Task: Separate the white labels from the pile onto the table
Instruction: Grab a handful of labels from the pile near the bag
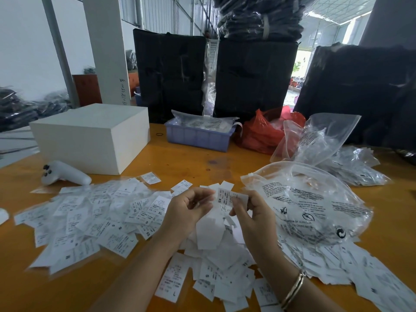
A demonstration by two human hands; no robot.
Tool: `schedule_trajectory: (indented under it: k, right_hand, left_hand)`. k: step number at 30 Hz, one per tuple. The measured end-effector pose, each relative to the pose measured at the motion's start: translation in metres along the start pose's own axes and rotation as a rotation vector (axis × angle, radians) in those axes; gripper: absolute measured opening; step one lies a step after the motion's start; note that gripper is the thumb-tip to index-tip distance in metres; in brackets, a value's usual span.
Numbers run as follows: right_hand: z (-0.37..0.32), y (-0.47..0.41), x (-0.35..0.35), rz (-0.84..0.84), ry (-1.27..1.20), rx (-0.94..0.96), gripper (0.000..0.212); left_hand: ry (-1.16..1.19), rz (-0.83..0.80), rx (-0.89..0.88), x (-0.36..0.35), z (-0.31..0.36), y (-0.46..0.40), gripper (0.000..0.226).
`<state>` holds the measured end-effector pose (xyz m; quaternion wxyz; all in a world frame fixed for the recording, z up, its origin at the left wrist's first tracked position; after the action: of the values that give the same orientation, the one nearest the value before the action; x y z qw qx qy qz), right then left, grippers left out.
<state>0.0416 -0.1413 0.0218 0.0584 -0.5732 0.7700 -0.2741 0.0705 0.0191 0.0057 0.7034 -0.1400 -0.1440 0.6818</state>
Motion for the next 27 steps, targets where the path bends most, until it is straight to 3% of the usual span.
schedule_trajectory:
  k: [8, 14, 17, 22, 27]
  right_hand:
    - [0.002, -0.002, 0.002, 0.037, 0.061, 0.058, 0.019]
    - [0.003, -0.003, 0.0, -0.014, 0.099, 0.064, 0.024]
    - [0.004, -0.003, -0.002, -0.103, 0.009, -0.009, 0.023]
    - [0.006, -0.003, -0.007, -0.284, -0.126, -0.139, 0.022]
    - [0.011, -0.004, -0.006, -0.244, -0.131, -0.17, 0.02]
  left_hand:
    - [-0.002, -0.008, -0.007, -0.002, 0.003, 0.001, 0.029]
    - [0.044, 0.013, -0.004, -0.002, 0.009, 0.002, 0.015]
    - [0.047, 0.023, 0.026, -0.003, 0.01, 0.003, 0.007]
    - [0.007, -0.006, 0.029, -0.002, 0.008, 0.003, 0.022]
    - [0.029, 0.001, 0.032, -0.003, 0.008, 0.002, 0.008]
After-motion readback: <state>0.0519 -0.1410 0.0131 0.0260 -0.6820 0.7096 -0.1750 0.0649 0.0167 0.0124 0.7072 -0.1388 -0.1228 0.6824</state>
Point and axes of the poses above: each hand's wrist, its own y-axis away from the middle knuckle, its own x-axis out of the back of the hand, z = x × y, the point moved 4 cm from there along -y, towards the middle knuckle, and after that the axes turned 6 degrees about -x, right-handed, at the moved point
